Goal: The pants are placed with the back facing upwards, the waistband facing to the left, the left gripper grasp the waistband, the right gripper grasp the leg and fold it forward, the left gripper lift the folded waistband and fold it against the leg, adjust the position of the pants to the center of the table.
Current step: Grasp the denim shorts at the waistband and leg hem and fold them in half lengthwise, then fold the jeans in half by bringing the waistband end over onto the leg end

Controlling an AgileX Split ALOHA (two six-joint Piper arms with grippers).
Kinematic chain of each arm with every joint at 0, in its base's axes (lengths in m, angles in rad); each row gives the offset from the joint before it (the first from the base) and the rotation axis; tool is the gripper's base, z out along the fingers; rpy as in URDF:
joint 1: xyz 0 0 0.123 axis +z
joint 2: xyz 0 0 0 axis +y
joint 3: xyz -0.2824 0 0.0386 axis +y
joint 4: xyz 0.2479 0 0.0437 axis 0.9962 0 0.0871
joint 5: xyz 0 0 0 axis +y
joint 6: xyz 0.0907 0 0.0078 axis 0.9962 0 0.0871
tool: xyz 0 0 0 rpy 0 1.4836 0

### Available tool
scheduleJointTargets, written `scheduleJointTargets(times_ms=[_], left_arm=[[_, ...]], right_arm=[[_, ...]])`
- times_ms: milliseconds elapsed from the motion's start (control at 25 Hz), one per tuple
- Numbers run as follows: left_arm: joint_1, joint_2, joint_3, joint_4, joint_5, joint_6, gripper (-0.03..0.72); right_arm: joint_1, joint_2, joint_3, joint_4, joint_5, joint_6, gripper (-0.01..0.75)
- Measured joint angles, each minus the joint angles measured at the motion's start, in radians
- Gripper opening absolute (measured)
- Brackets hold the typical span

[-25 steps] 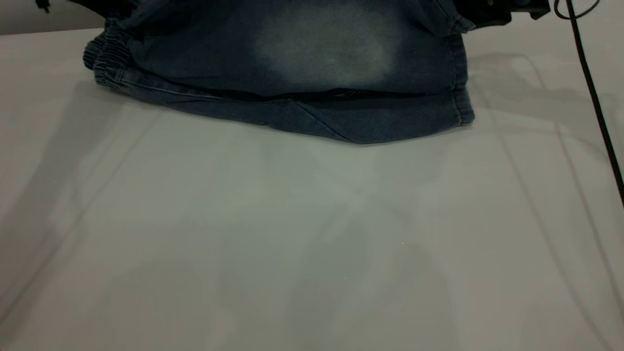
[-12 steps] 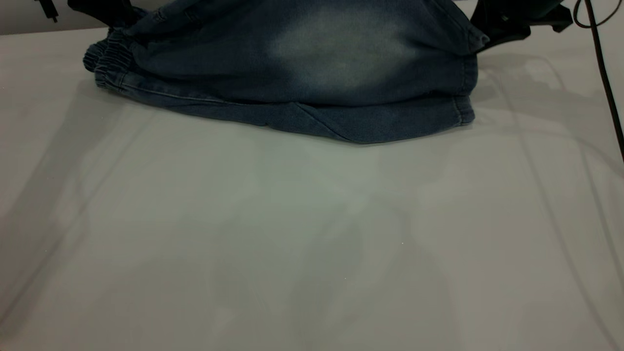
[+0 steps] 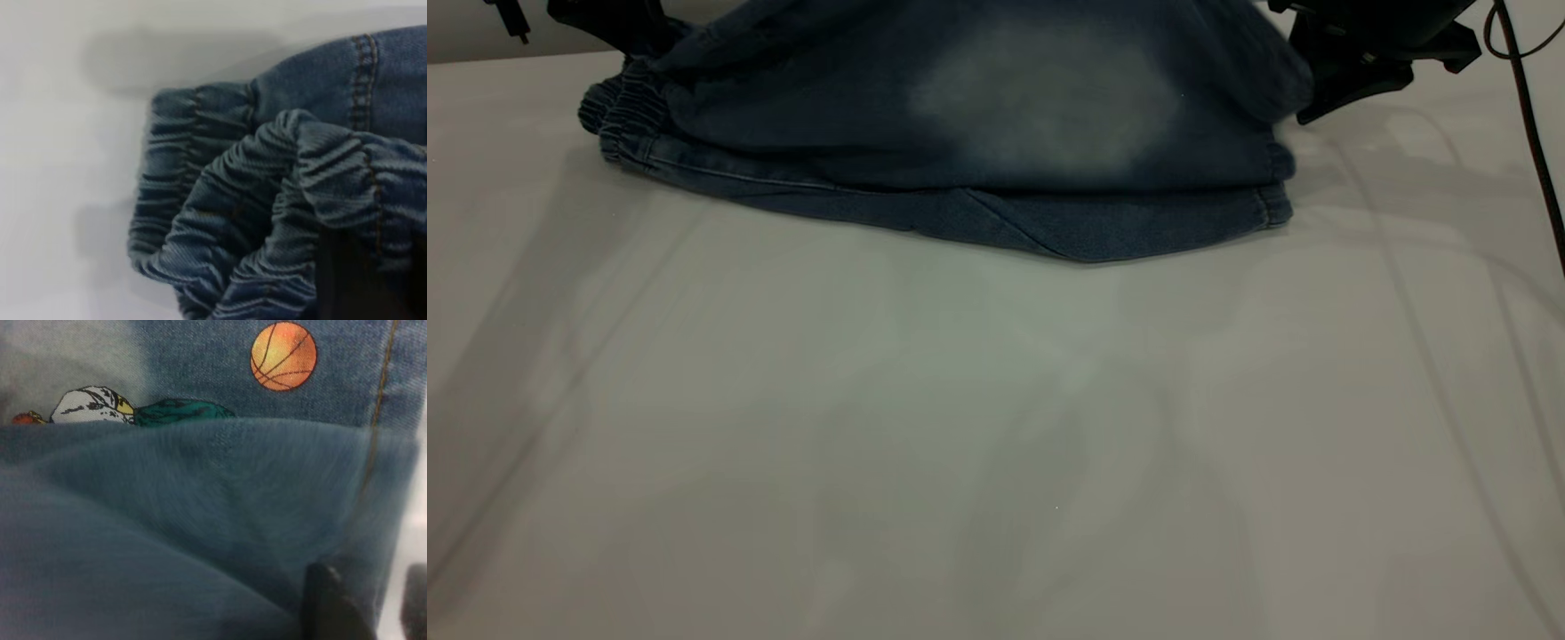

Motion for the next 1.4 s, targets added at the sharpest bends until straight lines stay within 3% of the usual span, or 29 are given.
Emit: scheduleJointTargets(times_ms=[200,320,560,960,1120,1400], left_arm=[[0.001,0.0,0.0,0.0,-0.011,0.011,0.162],[0.001,0.0,0.0,-0.001,-0.023,0.011,0.162],[0.0,0.0,0.0,-0.001,-0.043,0.038,0.177],[0.0,-0.004,0.0,-0.005,-0.048,0.039,0.48],[0.0,-0.033,-0.042,-0.002,-0.021,0.039,0.504],[0.001,-0.076,-0.156,0.1,0.164,0.039,0.507]], right_arm=[[0.0,0.0,0.0,0.024,0.001,0.0,0.425],[0.0,0.0,0.0,0.025,0.001,-0.001,0.471],[0.0,0.0,0.0,0.026,-0.003,-0.001,0.48],[0.0,0.0,-0.018,0.026,-0.006,-0.021,0.48],[0.001,0.0,-0.09,0.022,0.087,-0.016,0.48],[0.071,0.0,-0.206,-0.009,0.153,-0.003,0.48]])
